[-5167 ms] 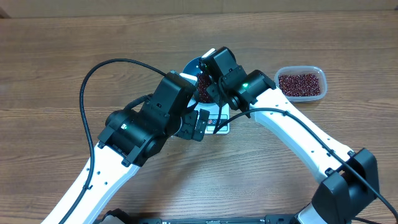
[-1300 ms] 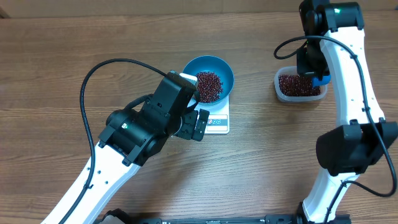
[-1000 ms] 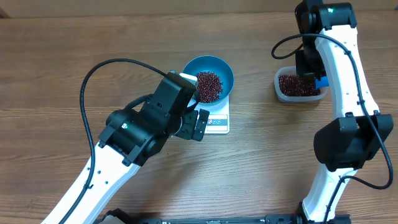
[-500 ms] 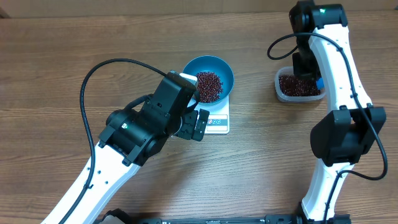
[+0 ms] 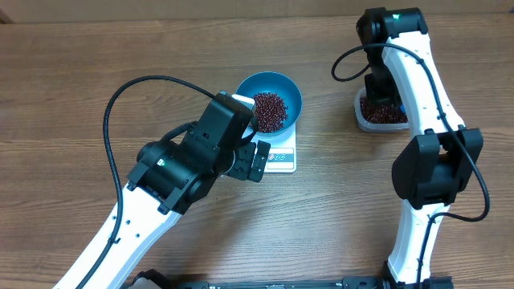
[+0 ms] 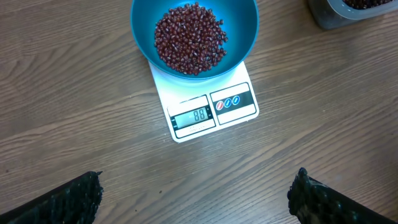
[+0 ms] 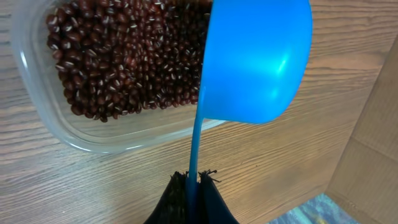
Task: Scoop item into bowl and weigh 150g on scale
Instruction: 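Dip the scoop into the red beans and scoop more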
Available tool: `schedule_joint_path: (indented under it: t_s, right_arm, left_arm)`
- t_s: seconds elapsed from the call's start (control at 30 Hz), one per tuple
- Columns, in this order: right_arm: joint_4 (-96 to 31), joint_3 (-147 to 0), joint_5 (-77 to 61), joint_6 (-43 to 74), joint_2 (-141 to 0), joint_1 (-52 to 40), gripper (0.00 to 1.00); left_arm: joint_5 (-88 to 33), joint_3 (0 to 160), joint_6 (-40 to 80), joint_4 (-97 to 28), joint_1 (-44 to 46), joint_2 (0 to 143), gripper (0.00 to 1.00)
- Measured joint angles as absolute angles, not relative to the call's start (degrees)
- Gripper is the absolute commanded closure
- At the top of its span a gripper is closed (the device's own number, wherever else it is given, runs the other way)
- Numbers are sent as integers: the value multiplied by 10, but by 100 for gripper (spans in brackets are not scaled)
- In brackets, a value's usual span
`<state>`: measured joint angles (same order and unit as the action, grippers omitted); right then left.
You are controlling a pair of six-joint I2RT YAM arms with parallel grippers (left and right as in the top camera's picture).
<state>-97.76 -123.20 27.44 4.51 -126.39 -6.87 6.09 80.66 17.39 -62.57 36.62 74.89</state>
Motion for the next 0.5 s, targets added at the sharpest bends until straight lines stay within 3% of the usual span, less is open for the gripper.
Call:
schedule_joint_path:
  t_s: [0.5]
  right_arm:
    - [-976, -1232, 259, 45, -1275, -80, 96]
  left_arm:
    - [61, 807, 174, -626, 366, 749, 1]
